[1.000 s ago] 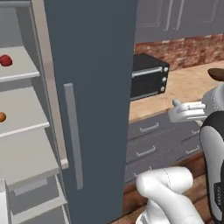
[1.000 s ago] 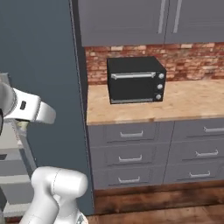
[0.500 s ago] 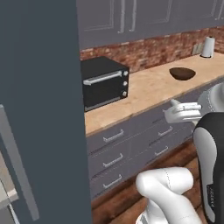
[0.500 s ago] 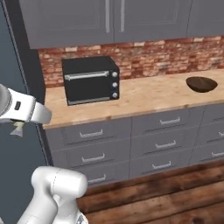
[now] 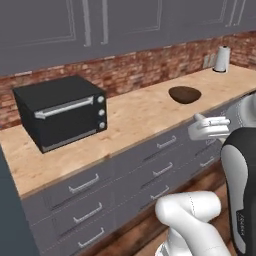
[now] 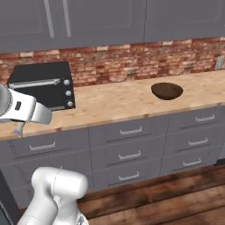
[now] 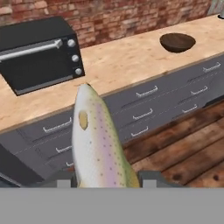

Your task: Take the tangerine, fish, and bell pepper from the freezer and place them in the bowl on the counter.

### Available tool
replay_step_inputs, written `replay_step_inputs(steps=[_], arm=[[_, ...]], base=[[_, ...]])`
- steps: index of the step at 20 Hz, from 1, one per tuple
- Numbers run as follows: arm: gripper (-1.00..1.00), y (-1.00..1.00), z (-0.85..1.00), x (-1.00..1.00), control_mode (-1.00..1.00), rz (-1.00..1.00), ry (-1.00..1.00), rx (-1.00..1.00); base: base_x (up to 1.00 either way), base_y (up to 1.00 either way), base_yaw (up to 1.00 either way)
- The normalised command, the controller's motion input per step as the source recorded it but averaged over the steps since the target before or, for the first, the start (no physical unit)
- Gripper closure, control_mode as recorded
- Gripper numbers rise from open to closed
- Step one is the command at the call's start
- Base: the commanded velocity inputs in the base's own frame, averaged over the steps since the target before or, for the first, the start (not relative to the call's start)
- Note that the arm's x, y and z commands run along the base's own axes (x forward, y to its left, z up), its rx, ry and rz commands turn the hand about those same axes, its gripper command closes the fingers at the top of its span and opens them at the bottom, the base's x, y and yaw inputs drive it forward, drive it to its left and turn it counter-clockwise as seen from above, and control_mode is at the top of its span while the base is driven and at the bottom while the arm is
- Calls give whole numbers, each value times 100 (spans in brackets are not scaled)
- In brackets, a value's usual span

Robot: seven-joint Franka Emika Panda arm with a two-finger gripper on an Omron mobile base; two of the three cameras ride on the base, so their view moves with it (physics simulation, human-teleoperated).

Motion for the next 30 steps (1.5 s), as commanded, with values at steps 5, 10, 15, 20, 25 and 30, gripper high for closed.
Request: replay_step_inputs(steps=[5,10,15,20,25,30], arm=[[100,0,0,0,100,0,0,0],[100,0,0,0,100,0,0,0],[100,0,0,0,100,0,0,0],[100,0,0,0,100,0,0,0],[100,0,0,0,100,0,0,0],[100,0,0,0,100,0,0,0]], base=[[83,-100,0],[79,-100,4],[85,-93,27],[72,-78,47],[60,-80,47],[58,-57,42]])
